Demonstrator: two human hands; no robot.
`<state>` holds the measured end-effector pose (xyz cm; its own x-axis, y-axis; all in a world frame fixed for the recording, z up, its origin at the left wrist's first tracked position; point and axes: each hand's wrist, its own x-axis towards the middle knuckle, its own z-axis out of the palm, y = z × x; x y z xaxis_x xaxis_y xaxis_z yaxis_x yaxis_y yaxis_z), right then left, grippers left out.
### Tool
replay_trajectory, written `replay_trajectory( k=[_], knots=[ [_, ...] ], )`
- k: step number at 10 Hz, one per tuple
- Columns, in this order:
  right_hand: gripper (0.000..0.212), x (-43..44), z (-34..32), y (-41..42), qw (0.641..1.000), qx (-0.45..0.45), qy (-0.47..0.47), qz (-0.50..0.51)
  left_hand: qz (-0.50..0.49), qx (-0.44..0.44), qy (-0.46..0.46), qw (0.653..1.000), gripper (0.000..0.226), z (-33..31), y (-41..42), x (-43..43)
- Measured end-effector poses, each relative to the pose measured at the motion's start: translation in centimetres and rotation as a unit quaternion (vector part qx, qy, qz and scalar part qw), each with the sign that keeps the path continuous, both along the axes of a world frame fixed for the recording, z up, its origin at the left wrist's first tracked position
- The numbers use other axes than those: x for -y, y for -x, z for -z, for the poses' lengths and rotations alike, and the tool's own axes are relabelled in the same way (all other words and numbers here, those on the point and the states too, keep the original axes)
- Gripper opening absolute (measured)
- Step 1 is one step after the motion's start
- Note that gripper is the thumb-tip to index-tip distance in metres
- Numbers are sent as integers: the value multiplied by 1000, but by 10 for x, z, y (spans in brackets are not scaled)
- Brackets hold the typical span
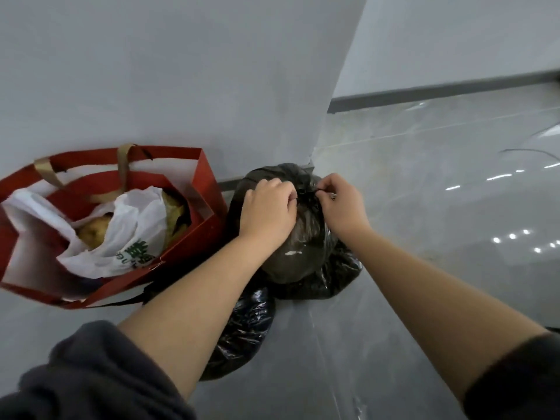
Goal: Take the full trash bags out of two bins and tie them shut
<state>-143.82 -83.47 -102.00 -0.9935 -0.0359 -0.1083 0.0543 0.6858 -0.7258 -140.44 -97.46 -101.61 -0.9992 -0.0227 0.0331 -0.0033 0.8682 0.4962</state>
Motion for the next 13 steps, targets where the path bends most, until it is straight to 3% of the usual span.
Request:
replay_trajectory(
  k=[2,3,4,5,8,10,13],
  knots=[
    [11,-9,34,-4,998,-38,-13,-38,39,-3,17,999,22,30,-10,3],
    [14,-19,29,-14,998,-35,17,-49,51,-4,27,998,39,24,-27,11],
    [45,-31,24,-31,996,27,64,-65,61,49,50,996,78,26,-49,15],
    [71,-31,30,-46,984,95,11,-149,69,114,78,988,92,39,-55,19],
    [69,1,32,-16,980,96,-18,-176,8,136,21,990,98,42,-33,37],
    [71,-29,22,-48,975,112,-41,-186,54,125,110,985,104,37,-71,32],
    [68,-1,-43,-85,973,157,-90,-140,51,213,101,970,92,-40,-98,37]
  ],
)
